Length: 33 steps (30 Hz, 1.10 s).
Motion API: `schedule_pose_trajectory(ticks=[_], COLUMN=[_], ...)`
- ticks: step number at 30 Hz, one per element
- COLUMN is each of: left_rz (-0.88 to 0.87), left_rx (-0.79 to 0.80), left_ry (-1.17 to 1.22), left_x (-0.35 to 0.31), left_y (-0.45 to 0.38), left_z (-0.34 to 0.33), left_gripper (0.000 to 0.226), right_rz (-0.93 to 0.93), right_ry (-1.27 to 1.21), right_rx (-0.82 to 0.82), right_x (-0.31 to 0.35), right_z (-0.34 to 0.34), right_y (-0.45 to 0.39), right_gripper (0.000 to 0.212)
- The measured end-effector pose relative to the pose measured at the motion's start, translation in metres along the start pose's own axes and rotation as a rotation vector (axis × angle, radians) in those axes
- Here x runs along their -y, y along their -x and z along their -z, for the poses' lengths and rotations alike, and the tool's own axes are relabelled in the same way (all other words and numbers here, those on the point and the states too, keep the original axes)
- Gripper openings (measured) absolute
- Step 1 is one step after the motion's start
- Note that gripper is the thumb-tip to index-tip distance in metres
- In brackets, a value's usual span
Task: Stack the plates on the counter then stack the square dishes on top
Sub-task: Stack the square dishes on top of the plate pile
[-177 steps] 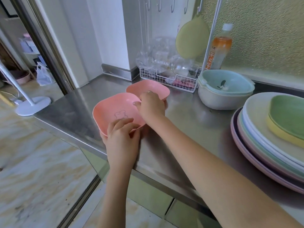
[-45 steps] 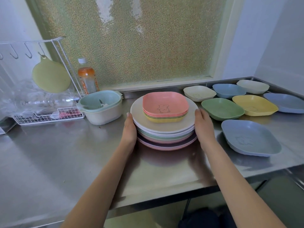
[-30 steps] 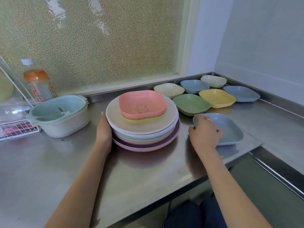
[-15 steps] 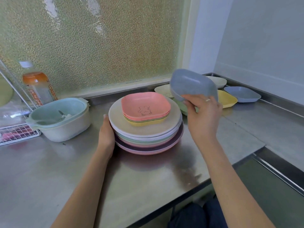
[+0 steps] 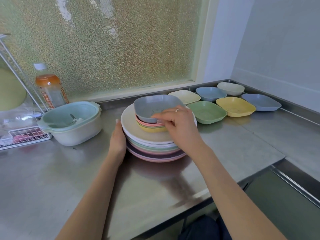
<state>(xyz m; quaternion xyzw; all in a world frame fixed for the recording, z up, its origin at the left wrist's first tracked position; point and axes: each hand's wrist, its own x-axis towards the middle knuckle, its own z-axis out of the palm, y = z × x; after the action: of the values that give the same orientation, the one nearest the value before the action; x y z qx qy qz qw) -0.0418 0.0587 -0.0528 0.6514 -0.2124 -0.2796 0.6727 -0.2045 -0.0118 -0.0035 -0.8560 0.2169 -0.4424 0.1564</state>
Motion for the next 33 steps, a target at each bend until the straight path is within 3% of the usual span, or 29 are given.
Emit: schedule_pose_trajectory(ticks=[8, 12, 15, 17, 20, 23, 28, 33], left_rz=[-0.023, -0.046, -0.047, -0.043, -0.052, -0.062, -0.076, -0.085], left_rx=[0.018, 0.018, -0.004, -0.009, -0.02, -0.034, -0.034, -0.046], left_ry=[-0.009, -0.027, -0.036, -0.024, -0.002, -0.007, -0.027, -0.041], left_x=[-0.002, 0.003, 0.002, 0.001, -0.002, -0.002, -0.001, 0.0], left_y=[0.002, -0.001, -0.001, -0.001, 0.002, 0.003, 0.003, 0.002], left_z=[0.0, 0.001, 0.0, 0.0, -0.002, -0.003, -0.002, -0.002], left_gripper=[0.041, 0.047, 0.047, 0.047, 0.045, 0.046, 0.046, 0.044], right_rz=[-0.02, -0.098, -0.248, -0.441, -0.658, -0.635, -0.634, -0.371], right_ry=[-0.055, -0.079, 0.19, 0.406, 0.54, 0.555, 0.463, 0.229], right_rx=[0.065, -0.208, -0.312, -0.153, 0.15, 0.149, -0.002, -0.23], right_x=[0.004, -0.021, -0.067, -0.101, -0.133, -0.147, -0.141, -0.105], right_z=[0.005, 0.024, 0.033, 0.033, 0.025, 0.015, 0.02, 0.048], right_y=[0.001, -0.007, -0.016, -0.018, -0.006, 0.009, 0.007, -0.016], right_gripper=[0.016, 0.02, 0.023, 0.028, 0.036, 0.017, 0.019, 0.012])
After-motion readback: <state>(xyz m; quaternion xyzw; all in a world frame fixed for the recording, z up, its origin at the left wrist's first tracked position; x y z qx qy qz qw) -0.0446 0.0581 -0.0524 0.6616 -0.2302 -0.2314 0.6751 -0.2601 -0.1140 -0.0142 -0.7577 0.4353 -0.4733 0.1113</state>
